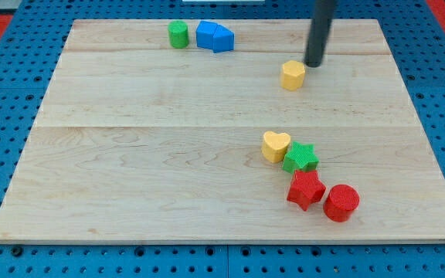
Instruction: Slide the yellow hexagon to the bottom centre of the board
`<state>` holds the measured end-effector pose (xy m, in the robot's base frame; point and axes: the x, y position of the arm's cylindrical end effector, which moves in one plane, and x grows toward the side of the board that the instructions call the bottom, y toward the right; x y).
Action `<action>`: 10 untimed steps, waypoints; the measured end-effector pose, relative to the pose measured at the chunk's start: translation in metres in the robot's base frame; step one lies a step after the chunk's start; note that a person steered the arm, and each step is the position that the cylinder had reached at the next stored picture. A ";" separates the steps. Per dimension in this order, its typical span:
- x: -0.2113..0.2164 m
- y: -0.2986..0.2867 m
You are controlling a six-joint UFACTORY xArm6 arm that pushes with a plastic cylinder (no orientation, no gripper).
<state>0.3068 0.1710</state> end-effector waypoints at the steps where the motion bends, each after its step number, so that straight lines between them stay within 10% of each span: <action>1: 0.015 -0.030; 6: 0.092 -0.235; 10: 0.208 -0.210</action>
<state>0.5147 -0.0394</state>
